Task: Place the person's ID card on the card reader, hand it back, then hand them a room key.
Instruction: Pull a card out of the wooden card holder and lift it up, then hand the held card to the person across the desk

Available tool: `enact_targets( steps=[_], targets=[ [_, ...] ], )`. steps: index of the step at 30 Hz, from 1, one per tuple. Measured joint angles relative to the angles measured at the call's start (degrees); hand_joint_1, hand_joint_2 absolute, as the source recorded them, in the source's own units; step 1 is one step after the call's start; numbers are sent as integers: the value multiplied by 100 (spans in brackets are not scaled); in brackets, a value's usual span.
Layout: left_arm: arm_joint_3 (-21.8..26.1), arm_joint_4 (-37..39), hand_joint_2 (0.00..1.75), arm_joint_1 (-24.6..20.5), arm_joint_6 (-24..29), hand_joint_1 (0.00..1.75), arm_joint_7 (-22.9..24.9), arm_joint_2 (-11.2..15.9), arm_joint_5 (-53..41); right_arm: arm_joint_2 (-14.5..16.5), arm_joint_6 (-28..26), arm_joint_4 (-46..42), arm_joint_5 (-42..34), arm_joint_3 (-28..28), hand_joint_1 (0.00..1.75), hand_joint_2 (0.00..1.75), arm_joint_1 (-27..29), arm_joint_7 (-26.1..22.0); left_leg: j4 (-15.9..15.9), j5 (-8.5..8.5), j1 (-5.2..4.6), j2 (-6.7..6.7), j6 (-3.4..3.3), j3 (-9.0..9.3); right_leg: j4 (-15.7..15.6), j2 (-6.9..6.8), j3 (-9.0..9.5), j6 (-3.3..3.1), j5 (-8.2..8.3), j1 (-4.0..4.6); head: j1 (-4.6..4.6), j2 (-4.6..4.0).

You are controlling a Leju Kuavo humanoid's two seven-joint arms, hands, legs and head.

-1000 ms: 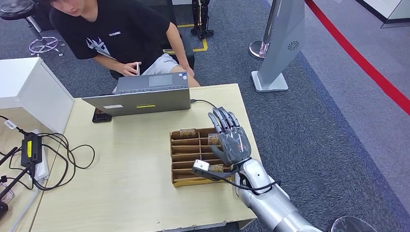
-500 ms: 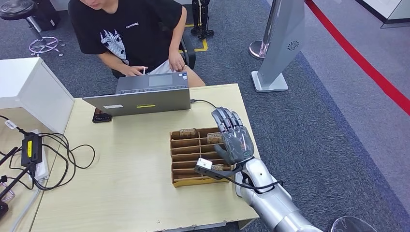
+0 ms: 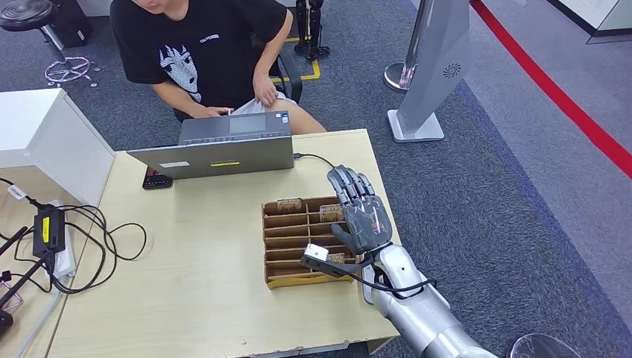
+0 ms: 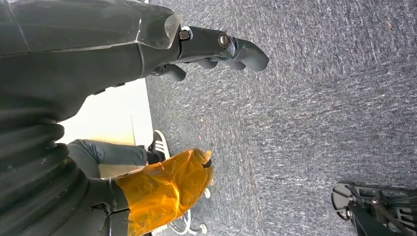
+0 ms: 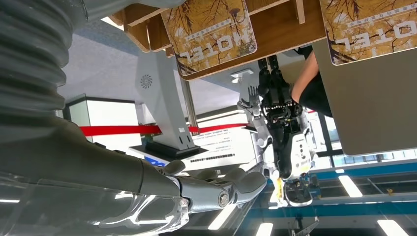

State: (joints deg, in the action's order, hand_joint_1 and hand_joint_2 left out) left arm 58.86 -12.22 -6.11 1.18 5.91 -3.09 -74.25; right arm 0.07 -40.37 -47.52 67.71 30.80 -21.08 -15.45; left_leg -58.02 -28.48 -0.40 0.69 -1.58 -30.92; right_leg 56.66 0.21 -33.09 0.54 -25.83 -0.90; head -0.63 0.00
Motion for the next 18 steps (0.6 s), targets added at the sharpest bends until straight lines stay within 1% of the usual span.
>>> enact_targets(
  steps=[6, 7, 10, 11, 18],
  targets=[
    [0, 1, 175, 0, 0, 0, -1, 1, 2, -1, 98, 20, -94, 5, 1, 175, -35, -27, 0, 0, 0, -1, 0, 1, 0, 1, 0, 0, 0, 0, 0, 0],
    [0, 2, 175, 0, 0, 0, -1, 1, 2, -1, 167, 29, -132, 14, 19, 175, -60, -30, 0, 0, 0, -1, 0, 1, 0, 1, 0, 0, 0, 0, 0, 0],
    [0, 2, 175, 1, 0, 0, -3, 2, 2, -10, 411, 54, -246, 85, 113, 175, -153, -23, 0, 0, 0, -3, 0, 3, 0, 4, 0, 0, 0, 0, 1, 0],
    [0, 2, 175, 2, 0, 0, -4, 3, 3, -15, 475, 56, -276, 116, 126, 175, -175, -21, 0, 0, 0, -2, 0, 3, 0, 4, 0, 0, 0, 0, 1, 0],
    [7, 2, 175, 21, 0, 0, -25, 5, 20, -71, 617, 51, -419, 276, 124, 175, -223, 22, 0, 0, 0, -1, 0, 1, 0, 2, 0, 0, 0, 0, 1, 0]
  ],
)
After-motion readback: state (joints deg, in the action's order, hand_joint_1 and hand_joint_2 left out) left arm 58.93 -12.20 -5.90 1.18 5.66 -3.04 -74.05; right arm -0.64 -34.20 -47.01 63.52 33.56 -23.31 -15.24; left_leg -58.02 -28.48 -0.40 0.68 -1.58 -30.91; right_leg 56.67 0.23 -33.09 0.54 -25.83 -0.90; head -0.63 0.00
